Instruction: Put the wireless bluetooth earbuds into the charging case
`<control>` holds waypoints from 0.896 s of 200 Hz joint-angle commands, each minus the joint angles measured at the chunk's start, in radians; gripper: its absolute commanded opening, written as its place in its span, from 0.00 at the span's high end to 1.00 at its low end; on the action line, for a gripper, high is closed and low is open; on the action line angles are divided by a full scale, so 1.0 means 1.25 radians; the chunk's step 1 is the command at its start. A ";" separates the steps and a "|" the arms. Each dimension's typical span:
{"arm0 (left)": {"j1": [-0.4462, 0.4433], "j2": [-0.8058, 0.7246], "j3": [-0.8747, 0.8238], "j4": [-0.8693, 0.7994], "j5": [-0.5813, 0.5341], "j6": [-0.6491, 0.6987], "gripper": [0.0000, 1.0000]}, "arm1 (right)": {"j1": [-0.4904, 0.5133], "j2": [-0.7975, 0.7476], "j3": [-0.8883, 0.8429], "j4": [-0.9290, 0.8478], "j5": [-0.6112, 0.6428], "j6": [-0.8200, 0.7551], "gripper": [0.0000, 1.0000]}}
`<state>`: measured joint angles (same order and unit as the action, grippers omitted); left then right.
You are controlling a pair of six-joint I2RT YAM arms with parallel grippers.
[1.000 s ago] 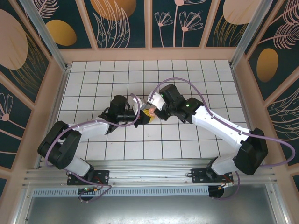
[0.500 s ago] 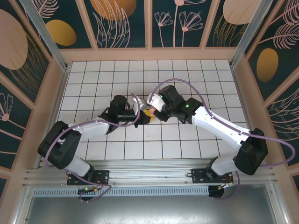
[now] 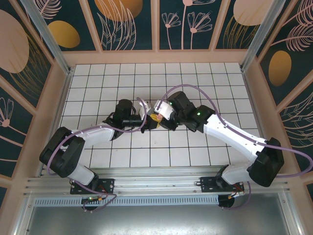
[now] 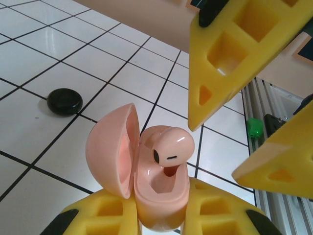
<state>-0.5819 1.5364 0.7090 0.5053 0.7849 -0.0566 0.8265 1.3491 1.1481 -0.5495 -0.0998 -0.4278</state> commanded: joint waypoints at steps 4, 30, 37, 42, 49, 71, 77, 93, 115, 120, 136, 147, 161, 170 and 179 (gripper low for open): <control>0.005 -0.023 0.020 0.031 -0.001 0.022 0.88 | -0.006 -0.028 -0.010 0.024 -0.014 0.036 0.63; 0.005 -0.038 0.004 0.046 -0.027 0.040 0.88 | -0.036 -0.054 -0.013 0.057 -0.065 0.083 0.57; 0.005 -0.042 -0.001 0.050 -0.034 0.045 0.88 | -0.050 -0.062 -0.014 0.067 -0.087 0.104 0.55; 0.004 -0.044 -0.003 0.052 -0.040 0.049 0.88 | -0.062 -0.069 -0.016 0.075 -0.105 0.117 0.54; 0.004 -0.048 -0.007 0.053 -0.048 0.056 0.88 | -0.080 -0.078 -0.018 0.083 -0.134 0.134 0.53; 0.004 -0.053 -0.010 0.051 -0.065 0.071 0.88 | -0.133 -0.099 -0.030 0.112 -0.224 0.199 0.48; 0.004 -0.053 -0.010 0.050 -0.066 0.074 0.88 | -0.146 -0.105 -0.035 0.122 -0.249 0.217 0.48; 0.004 -0.052 -0.010 0.052 -0.065 0.077 0.88 | -0.162 -0.118 -0.048 0.141 -0.285 0.246 0.45; 0.005 -0.052 -0.009 0.055 -0.074 0.080 0.88 | -0.185 -0.125 -0.062 0.167 -0.299 0.319 0.41; 0.004 -0.052 -0.010 0.055 -0.077 0.081 0.88 | -0.189 -0.123 -0.064 0.171 -0.303 0.336 0.40; 0.004 -0.057 -0.012 0.053 -0.091 0.089 0.88 | -0.190 -0.119 -0.078 0.192 -0.281 0.418 0.39; 0.005 -0.060 -0.015 0.052 -0.102 0.095 0.88 | -0.187 -0.112 -0.087 0.198 -0.263 0.469 0.39; 0.004 -0.064 -0.016 0.049 -0.106 0.103 0.88 | -0.187 -0.105 -0.103 0.211 -0.252 0.526 0.37; 0.004 -0.065 -0.015 0.045 -0.106 0.106 0.88 | -0.183 -0.104 -0.113 0.220 -0.249 0.550 0.36; 0.004 -0.065 -0.013 0.040 -0.106 0.109 0.88 | -0.180 -0.105 -0.122 0.233 -0.253 0.564 0.35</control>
<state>-0.5823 1.4849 0.7029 0.5354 0.6651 0.0448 0.5964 1.2118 1.0306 -0.3267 -0.4198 0.1326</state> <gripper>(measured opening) 0.178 0.641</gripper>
